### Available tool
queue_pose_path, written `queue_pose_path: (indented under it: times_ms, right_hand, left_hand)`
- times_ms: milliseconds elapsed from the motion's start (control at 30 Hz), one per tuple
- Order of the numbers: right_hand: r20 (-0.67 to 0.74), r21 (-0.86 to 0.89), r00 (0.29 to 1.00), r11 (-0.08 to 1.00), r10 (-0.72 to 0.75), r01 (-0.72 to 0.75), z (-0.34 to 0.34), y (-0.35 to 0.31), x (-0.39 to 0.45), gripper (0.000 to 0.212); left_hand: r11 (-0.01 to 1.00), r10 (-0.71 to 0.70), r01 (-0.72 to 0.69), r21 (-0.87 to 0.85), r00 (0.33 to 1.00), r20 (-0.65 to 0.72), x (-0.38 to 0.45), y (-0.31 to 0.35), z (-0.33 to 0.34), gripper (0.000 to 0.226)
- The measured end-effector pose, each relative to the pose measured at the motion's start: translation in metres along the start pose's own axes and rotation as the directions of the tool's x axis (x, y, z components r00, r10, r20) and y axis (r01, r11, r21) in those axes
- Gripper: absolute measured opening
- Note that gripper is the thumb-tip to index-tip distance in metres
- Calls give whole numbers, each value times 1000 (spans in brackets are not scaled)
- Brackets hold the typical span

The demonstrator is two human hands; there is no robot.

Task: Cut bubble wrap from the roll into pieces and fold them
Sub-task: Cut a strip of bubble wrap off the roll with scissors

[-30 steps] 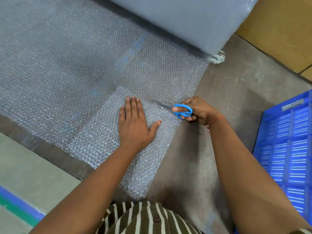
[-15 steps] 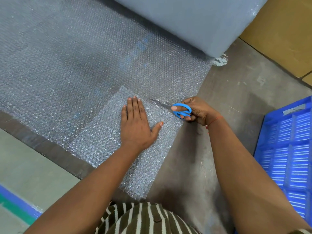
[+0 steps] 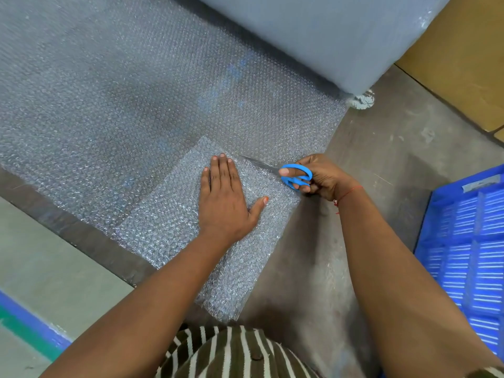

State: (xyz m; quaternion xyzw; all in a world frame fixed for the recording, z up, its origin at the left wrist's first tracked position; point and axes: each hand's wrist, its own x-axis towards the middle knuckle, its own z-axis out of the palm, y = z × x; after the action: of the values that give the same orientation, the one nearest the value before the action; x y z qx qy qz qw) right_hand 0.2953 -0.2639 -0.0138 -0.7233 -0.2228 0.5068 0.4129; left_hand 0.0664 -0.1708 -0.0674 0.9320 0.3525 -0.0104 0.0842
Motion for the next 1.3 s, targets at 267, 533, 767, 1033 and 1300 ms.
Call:
queue_pose_path:
  times_ms: [267, 533, 767, 1033, 1300]
  right_hand:
    - [-25, 2, 999, 999, 35, -35, 11, -12, 3, 41]
    - [-13, -20, 1000, 1000, 21, -21, 11, -9, 11, 48]
    - [1, -26, 1000, 1000, 2, -2, 9, -10, 15, 98]
    - [-6, 2, 999, 999, 33, -33, 15, -16, 15, 72]
    - [-12, -19, 998, 998, 53, -54, 20, -21, 16, 53]
  left_hand:
    - [1000, 4, -4, -8, 1000, -14, -1, 0, -1, 111]
    - [1000, 9, -9, -9, 1000, -15, -2, -1, -1, 111]
    - [1000, 10, -11, -20, 1000, -30, -2, -1, 0, 111]
    - [1000, 8, -8, -21, 1000, -25, -2, -2, 1, 112]
    - [1000, 6, -7, -24, 1000, -26, -1, -3, 1, 113]
